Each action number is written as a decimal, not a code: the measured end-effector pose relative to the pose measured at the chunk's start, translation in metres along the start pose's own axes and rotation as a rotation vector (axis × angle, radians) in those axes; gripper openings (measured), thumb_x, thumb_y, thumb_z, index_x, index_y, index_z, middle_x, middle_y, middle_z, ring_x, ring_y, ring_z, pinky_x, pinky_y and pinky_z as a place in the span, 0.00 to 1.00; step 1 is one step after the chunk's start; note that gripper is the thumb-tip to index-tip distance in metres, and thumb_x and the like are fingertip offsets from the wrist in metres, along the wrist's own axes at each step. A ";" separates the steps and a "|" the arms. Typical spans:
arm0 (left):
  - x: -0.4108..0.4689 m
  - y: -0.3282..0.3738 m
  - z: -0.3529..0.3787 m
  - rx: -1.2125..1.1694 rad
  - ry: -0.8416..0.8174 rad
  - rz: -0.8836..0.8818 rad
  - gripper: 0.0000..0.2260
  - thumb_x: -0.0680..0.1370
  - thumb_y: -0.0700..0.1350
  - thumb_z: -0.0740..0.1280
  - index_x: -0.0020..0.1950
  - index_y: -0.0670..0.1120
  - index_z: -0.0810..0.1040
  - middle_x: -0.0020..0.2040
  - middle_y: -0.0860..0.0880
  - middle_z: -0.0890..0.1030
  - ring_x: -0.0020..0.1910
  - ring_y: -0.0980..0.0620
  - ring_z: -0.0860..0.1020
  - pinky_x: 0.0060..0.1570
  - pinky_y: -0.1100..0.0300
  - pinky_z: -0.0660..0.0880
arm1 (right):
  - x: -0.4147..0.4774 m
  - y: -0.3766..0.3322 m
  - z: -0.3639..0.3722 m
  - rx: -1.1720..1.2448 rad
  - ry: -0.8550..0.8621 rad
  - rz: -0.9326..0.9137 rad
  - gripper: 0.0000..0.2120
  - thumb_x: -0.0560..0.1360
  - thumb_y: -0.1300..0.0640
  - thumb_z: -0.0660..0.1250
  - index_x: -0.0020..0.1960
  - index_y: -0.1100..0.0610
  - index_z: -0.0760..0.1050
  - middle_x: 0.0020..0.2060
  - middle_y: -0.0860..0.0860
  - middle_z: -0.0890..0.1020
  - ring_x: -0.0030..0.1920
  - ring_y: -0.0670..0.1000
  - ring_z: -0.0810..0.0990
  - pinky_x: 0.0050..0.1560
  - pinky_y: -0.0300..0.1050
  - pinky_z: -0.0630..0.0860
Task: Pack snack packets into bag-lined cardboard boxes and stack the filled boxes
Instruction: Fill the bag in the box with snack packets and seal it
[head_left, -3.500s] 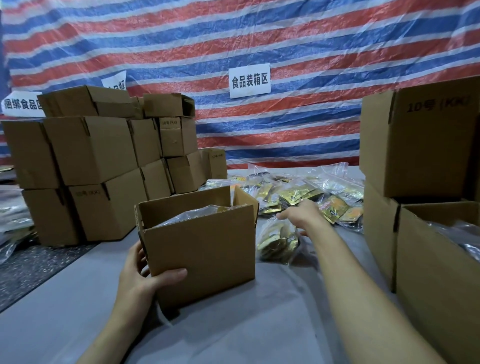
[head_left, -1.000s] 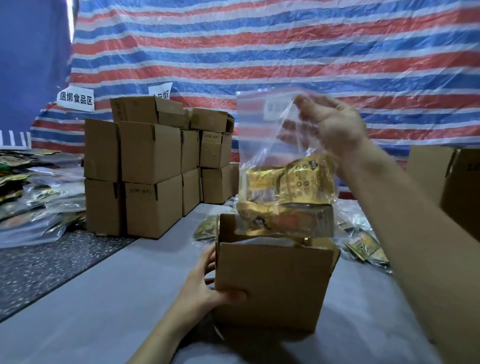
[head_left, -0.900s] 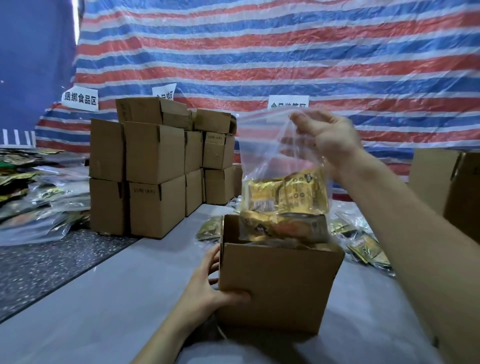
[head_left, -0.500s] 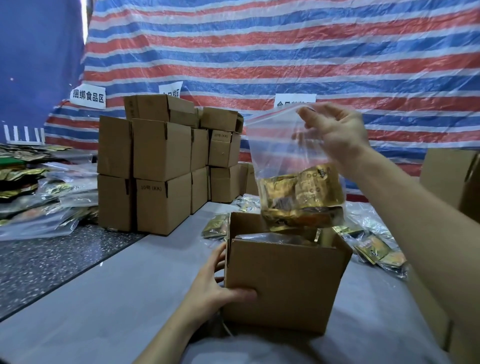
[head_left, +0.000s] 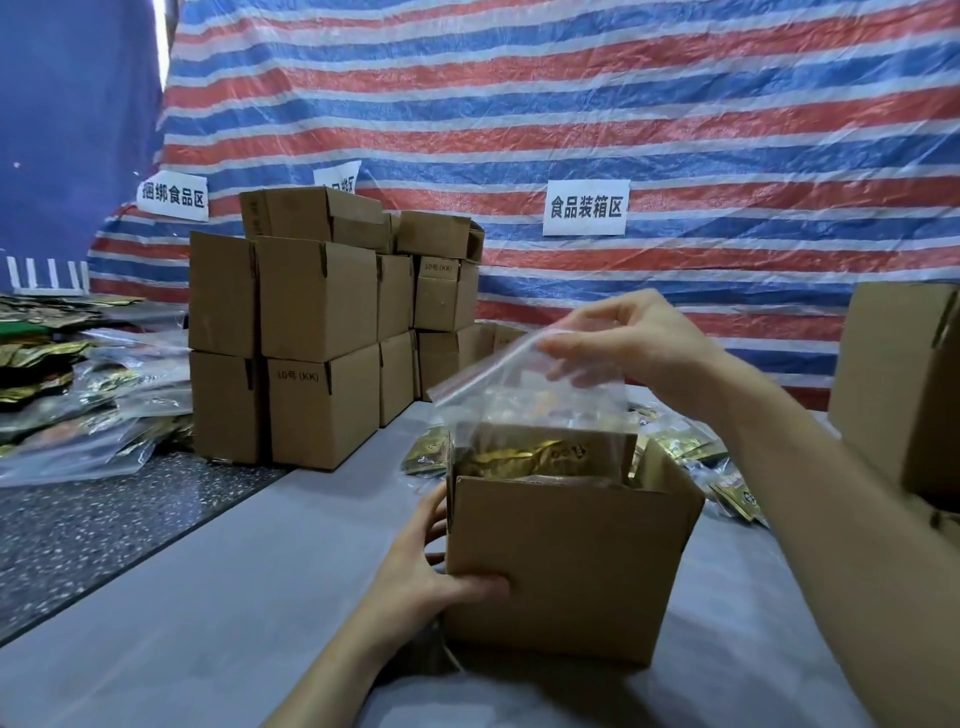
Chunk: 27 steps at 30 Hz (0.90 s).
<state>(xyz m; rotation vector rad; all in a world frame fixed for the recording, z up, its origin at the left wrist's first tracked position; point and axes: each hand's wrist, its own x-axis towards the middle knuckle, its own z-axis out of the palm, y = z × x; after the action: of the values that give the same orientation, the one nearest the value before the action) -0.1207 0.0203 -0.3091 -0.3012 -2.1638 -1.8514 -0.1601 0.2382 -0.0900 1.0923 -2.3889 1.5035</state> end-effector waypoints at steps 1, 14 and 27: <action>0.000 -0.001 0.000 -0.001 -0.002 0.004 0.45 0.54 0.54 0.84 0.69 0.62 0.72 0.62 0.54 0.82 0.63 0.54 0.79 0.59 0.57 0.78 | -0.008 0.004 -0.002 -0.012 0.034 0.019 0.11 0.68 0.51 0.77 0.46 0.56 0.87 0.41 0.55 0.87 0.43 0.52 0.87 0.43 0.41 0.82; 0.001 -0.005 -0.002 -0.011 0.002 -0.004 0.46 0.54 0.51 0.84 0.71 0.54 0.73 0.59 0.55 0.84 0.55 0.57 0.83 0.48 0.67 0.79 | -0.046 0.026 -0.008 -0.162 -0.050 0.158 0.09 0.73 0.48 0.74 0.43 0.54 0.86 0.41 0.52 0.87 0.45 0.51 0.87 0.51 0.50 0.83; -0.002 -0.006 0.000 0.022 -0.011 0.026 0.44 0.53 0.48 0.83 0.69 0.48 0.74 0.55 0.53 0.85 0.53 0.55 0.84 0.45 0.65 0.79 | -0.047 0.037 -0.007 -0.244 -0.123 0.374 0.13 0.83 0.59 0.63 0.46 0.58 0.84 0.39 0.53 0.87 0.40 0.51 0.87 0.44 0.51 0.84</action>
<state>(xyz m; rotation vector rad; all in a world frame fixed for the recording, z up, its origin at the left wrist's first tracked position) -0.1205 0.0189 -0.3157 -0.3343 -2.1759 -1.8154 -0.1505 0.2769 -0.1345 0.7344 -2.8935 1.2129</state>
